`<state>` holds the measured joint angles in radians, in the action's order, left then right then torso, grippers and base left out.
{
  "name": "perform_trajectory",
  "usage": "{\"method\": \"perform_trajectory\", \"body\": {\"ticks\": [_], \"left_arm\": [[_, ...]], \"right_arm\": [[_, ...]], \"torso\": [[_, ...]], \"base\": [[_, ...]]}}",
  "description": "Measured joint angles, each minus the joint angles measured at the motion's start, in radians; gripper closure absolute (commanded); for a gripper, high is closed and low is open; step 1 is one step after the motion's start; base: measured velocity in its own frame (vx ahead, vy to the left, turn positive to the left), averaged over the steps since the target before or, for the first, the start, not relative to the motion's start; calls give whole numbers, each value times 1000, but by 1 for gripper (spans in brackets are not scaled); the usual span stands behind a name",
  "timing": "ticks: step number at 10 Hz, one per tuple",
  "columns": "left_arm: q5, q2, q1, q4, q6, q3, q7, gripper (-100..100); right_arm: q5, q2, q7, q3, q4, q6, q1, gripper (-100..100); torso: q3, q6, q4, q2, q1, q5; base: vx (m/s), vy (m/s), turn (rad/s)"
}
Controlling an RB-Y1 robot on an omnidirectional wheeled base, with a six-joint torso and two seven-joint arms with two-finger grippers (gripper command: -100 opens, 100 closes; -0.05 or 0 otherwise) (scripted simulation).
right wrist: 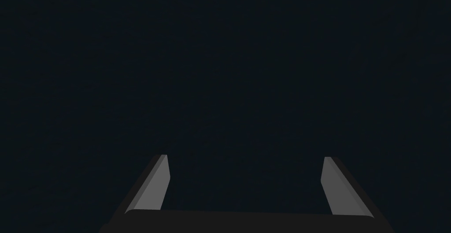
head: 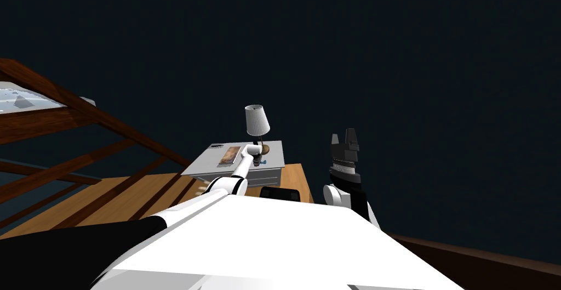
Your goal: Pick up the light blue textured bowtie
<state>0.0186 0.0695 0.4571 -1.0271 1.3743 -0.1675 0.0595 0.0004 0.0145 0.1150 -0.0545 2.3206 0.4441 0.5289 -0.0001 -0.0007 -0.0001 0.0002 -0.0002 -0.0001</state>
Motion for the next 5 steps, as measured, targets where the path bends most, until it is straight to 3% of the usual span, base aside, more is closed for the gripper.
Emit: {"method": "perform_trajectory", "body": {"ticks": [3, 4, 5], "left_arm": [[0, 0, 0, 0, 0, 0, 0, 100], [0, 0, 0, 0, 0, 0, 0, 0], [0, 0, 0, 0, 0, 0, 0, 100]], "right_arm": [[0, 0, 0, 0, 0, 0, 0, 0], [0, 0, 0, 0, 0, 0, 0, 0], [0, 0, 0, 0, 0, 0, 0, 0]], "torso": [[-1, 0, -1, -1, 1, 0], [-1, 0, -1, -1, 1, 0], [-1, 0, -1, -1, 1, 0]], "base": [[0, 0, 0], [0, 0, 0], [-21, 1, 5]]}}
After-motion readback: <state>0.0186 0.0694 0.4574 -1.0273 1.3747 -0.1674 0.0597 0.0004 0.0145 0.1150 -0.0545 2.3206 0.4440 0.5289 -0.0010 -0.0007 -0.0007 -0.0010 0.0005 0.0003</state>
